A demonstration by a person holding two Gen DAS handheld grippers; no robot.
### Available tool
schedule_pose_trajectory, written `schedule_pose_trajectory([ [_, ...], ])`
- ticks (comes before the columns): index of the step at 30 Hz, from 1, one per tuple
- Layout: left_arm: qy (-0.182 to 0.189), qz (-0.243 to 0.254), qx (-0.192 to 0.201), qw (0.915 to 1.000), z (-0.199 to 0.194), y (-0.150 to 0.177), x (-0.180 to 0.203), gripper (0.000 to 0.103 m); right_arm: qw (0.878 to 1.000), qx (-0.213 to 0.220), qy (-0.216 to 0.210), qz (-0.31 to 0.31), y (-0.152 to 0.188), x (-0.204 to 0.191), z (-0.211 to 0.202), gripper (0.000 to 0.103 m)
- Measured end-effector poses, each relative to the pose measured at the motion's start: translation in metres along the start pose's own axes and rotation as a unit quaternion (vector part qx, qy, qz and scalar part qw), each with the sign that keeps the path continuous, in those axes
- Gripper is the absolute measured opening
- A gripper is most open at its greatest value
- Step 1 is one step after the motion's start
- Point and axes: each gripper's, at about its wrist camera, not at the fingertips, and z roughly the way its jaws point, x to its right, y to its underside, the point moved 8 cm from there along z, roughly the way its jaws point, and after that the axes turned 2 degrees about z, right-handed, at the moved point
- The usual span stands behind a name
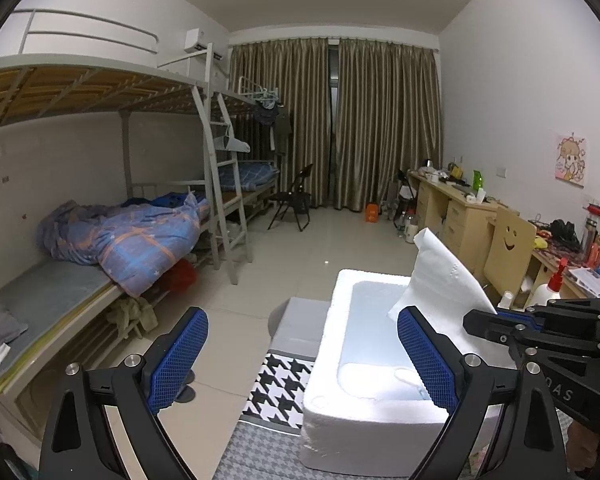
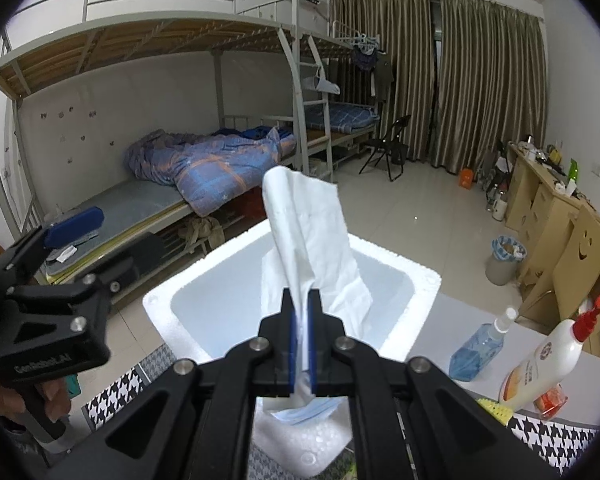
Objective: Organize soft objects
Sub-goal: 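Open the right tool to drop the white tissue into the foam box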
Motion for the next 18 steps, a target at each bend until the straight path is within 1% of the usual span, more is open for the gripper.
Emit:
schedule_pose_trajectory([
  [2, -0.002, -0.002, -0.002, 1.0, 0.001, 0.002, -0.003, 0.096, 1.0, -0.006, 0.0, -0.003, 0.002, -0.001, 0.003, 0.008],
  [3, -0.004, -0.004, -0.003, 1.0, 0.002, 0.002, -0.005, 0.096, 1.0, -0.01, 0.0, -0.005, 0.003, -0.002, 0.004, 0.011],
  [4, -0.005, -0.006, -0.003, 1.0, 0.002, 0.002, -0.007, 0.096, 1.0, -0.015, -0.003, -0.006, 0.004, -0.003, 0.006, 0.018],
  [5, -0.006, -0.007, -0.004, 1.0, 0.002, 0.002, -0.008, 0.096, 1.0, -0.018, -0.007, -0.005, 0.005, -0.004, 0.007, 0.024],
  [7, -0.007, -0.01, -0.004, 0.9999, 0.002, 0.003, -0.011, 0.096, 1.0, -0.024, -0.011, -0.007, 0.006, -0.006, 0.009, 0.044],
  [8, -0.007, -0.011, -0.004, 0.9999, 0.002, 0.003, -0.012, 0.096, 1.0, -0.024, -0.012, -0.009, 0.006, -0.006, 0.008, 0.047],
  [13, -0.007, -0.014, -0.004, 0.9999, 0.002, 0.003, -0.014, 0.096, 1.0, -0.022, -0.014, -0.013, 0.008, -0.006, 0.002, 0.053],
  [18, -0.002, -0.015, -0.002, 0.9999, -0.002, 0.002, -0.011, 0.096, 1.0, -0.007, -0.007, -0.009, 0.003, 0.0, -0.008, 0.054],
])
